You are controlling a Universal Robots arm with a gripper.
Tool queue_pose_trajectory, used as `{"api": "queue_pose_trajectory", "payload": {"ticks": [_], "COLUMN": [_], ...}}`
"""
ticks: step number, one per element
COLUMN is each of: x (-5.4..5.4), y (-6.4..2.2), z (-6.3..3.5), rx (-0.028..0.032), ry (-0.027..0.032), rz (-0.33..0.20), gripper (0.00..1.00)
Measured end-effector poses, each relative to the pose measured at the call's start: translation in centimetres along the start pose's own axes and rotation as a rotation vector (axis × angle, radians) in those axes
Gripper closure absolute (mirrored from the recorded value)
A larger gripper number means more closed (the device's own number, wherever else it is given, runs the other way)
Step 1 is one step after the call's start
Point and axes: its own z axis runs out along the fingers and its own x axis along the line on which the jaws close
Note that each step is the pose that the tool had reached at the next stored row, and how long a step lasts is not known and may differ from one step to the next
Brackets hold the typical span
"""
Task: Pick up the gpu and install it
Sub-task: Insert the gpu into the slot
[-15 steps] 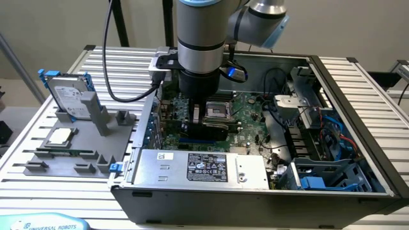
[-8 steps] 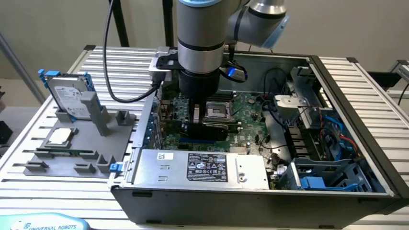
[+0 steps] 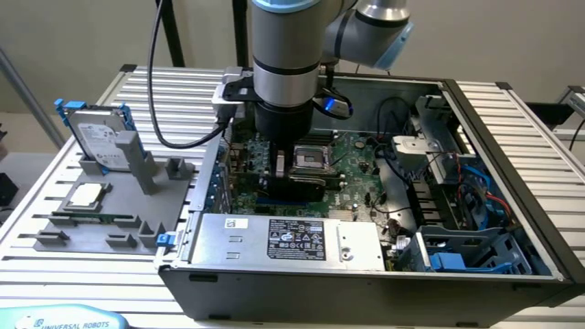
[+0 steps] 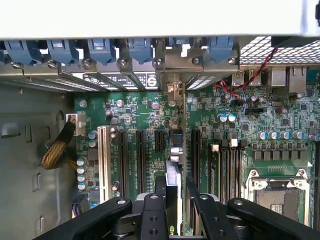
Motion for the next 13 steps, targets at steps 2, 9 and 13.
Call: {"api": "queue_pose_trajectory", "payload": {"ticks": [2,9,13], "x": [-0.01,-0.13,-0.17], "y": [0.02,0.05,0.04], "z": [0.05,0.21,0.26], "rx": [0.0000,-0.0001,0.0000], "ry": [-0.0001,0.0001,0.0000], "rz": [-0.001,-0.002,-0.002], "gripper": [0.73,0.73,0.73]}}
